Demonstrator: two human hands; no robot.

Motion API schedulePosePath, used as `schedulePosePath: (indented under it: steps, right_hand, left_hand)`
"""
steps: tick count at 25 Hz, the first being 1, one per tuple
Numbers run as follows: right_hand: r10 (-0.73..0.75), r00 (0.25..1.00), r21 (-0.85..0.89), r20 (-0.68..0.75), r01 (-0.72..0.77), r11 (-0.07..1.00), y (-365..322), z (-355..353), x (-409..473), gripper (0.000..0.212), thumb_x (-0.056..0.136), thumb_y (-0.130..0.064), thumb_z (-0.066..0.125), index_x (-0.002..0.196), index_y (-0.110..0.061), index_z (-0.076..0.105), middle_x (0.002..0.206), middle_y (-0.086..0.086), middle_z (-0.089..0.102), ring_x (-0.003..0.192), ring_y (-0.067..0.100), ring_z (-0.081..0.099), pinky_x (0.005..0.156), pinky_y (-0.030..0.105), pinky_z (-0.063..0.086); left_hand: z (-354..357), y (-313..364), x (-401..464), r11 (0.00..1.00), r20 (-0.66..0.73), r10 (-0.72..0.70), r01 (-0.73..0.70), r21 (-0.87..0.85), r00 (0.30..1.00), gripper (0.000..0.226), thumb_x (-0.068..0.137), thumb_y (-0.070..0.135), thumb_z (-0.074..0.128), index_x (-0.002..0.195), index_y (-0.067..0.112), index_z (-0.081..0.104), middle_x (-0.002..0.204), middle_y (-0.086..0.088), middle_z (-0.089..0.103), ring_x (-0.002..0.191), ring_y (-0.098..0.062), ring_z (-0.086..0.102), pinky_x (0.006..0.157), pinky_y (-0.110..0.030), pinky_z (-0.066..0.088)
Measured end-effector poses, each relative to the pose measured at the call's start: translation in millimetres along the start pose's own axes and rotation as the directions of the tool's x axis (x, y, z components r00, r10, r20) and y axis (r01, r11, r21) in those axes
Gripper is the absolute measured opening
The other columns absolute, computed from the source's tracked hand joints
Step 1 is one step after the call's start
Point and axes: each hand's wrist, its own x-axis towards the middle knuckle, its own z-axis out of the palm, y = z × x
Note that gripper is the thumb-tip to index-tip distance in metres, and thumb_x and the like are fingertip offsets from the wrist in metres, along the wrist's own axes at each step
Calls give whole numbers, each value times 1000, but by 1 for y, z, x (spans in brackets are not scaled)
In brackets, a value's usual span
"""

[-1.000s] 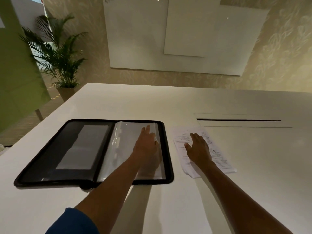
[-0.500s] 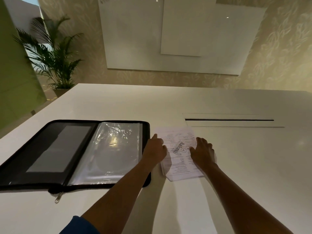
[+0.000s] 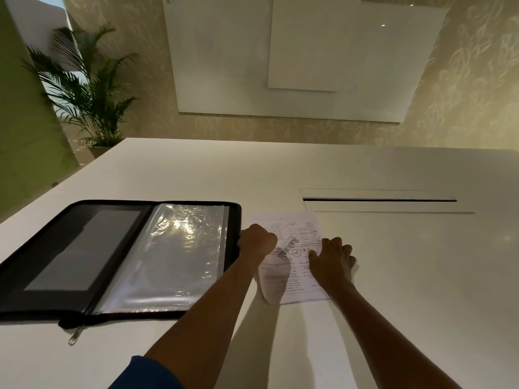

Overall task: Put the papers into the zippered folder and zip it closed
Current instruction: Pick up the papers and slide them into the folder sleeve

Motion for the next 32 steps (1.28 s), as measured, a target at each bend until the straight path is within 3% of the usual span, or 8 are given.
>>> schedulePosePath:
  steps: [5,8,18,20,22,25,29,32]
  right_hand:
    - [-12,1000,0,-29,12,1000,3,4,-2,38,90,-42,50,111,-12,57,111,10,53,104,32,45,88,44,40]
    - [-15,999,-10,-36,15,1000,4,6,-1,38,90,-43,49,111,-12,57,112,9,53,105,31,45,88,44,39]
    - [-15,998,-15,-53,14,1000,4,8,-2,37,91,-42,49,112,-12,58,112,9,53,106,31,45,90,44,39]
    - [-10,998,-18,-58,9,1000,4,8,-1,38,90,-42,50,112,-12,58,112,9,53,106,31,45,89,44,39]
    - [-11,998,-29,-59,10,1000,5,9,-1,38,90,-42,49,112,-12,58,112,10,54,106,31,46,89,44,39]
    - [-2,999,-32,-50,1,999,5,10,0,39,90,-43,49,113,-12,58,113,9,53,107,31,45,89,44,39]
    - [25,999,51,-29,-23,998,6,9,4,42,89,-43,53,117,-12,56,118,10,52,110,32,45,92,45,38]
    - [119,992,242,42,-126,962,10,0,17,54,86,-46,60,128,-12,53,123,11,55,115,33,49,96,46,40]
  left_hand:
    - [0,-3,16,969,1,-115,112,-222,993,25,84,13,56,63,10,44,68,-4,51,54,-14,44,47,-20,31]
    - [1,0,18,945,14,-147,145,-293,989,24,82,12,56,62,10,44,60,-2,47,55,-17,48,50,-21,32]
    - [6,7,25,910,28,-188,185,-371,982,13,80,13,63,71,7,56,73,-6,59,70,-23,58,62,-27,41]
    - [8,11,26,842,77,-196,208,-497,978,21,82,12,66,99,2,58,95,-12,62,83,-24,60,67,-28,44]
    - [9,12,25,715,142,-222,260,-649,965,56,84,8,69,131,-3,40,119,-16,59,104,-28,60,81,-33,51]
    - [12,7,22,568,274,-186,331,-754,944,55,86,2,69,135,-5,47,126,-23,61,111,-35,62,92,-42,53]
    - [7,6,18,804,260,-108,238,-545,960,24,90,7,66,113,3,59,98,-17,61,100,-30,59,85,-35,48]
    - [-4,7,18,829,231,30,105,-550,973,31,92,10,65,122,4,60,113,-16,65,105,-31,63,91,-39,52]
